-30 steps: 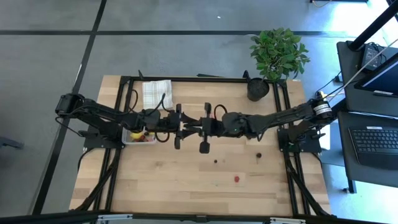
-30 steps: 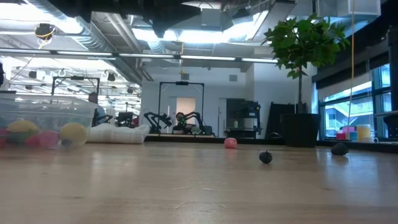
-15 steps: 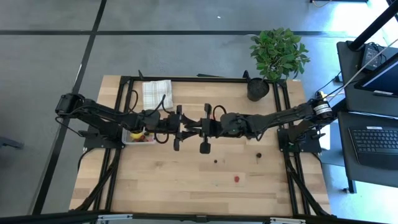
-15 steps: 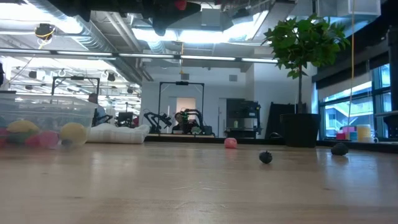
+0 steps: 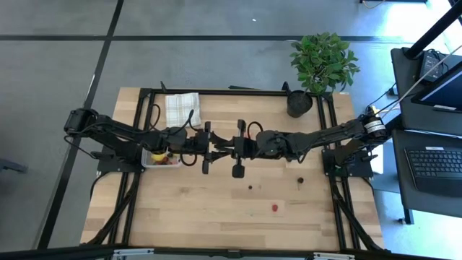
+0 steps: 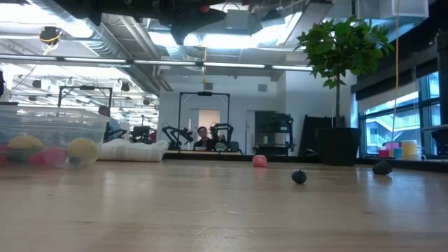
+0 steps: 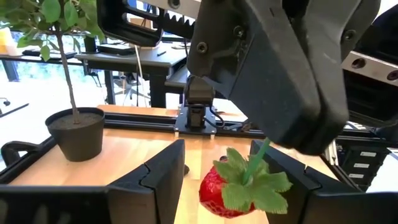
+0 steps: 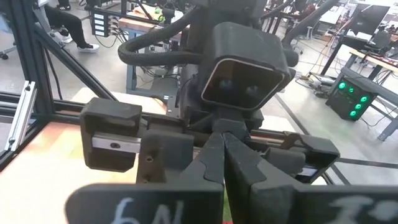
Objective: Pick and placing Produce into tupperware
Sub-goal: Put the red strawberry into the transparent bin
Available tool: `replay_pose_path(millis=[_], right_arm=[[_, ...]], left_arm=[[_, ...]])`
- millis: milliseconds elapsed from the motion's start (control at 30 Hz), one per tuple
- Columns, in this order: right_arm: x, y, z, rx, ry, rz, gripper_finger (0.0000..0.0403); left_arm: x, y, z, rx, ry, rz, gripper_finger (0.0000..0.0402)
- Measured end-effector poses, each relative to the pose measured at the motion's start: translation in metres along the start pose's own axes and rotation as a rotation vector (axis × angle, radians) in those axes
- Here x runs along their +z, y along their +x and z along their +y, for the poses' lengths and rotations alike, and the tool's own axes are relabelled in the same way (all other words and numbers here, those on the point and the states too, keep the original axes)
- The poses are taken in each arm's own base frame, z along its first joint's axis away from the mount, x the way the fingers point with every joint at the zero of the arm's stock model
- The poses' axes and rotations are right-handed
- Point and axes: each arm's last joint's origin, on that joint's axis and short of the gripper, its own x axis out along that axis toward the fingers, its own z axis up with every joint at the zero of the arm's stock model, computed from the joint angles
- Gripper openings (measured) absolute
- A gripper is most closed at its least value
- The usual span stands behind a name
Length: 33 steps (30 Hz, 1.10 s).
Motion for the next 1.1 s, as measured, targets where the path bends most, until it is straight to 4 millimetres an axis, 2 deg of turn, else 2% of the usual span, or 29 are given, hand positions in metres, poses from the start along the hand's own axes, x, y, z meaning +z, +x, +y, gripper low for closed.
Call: replay_pose_path(millis=[167, 500, 833, 1100], right_arm=[[-0.0007, 0.0001, 0.0000, 0.001, -0.002, 0.007, 0.0000], [-0.0009, 0.0001, -0.0001, 0.000, 0.000, 0.008, 0.0000], [-0.0008, 0.0001, -0.0002, 0.000, 0.005, 0.008, 0.0000], [-0.0008, 0.0001, -0.0002, 0.000, 0.005, 0.008, 0.0000]], left_arm=[[0.0000, 0.0000, 0.0000, 0.000, 0.000, 0.000, 0.0157], [-0.0001, 0.0000, 0.0000, 0.000, 0.000, 0.001, 0.0071], [-0.0002, 0.0000, 0.0000, 0.000, -0.023, 0.002, 0.0080], [0.0001, -0.0003, 0.0000, 0.000, -0.035, 0.002, 0.0069]])
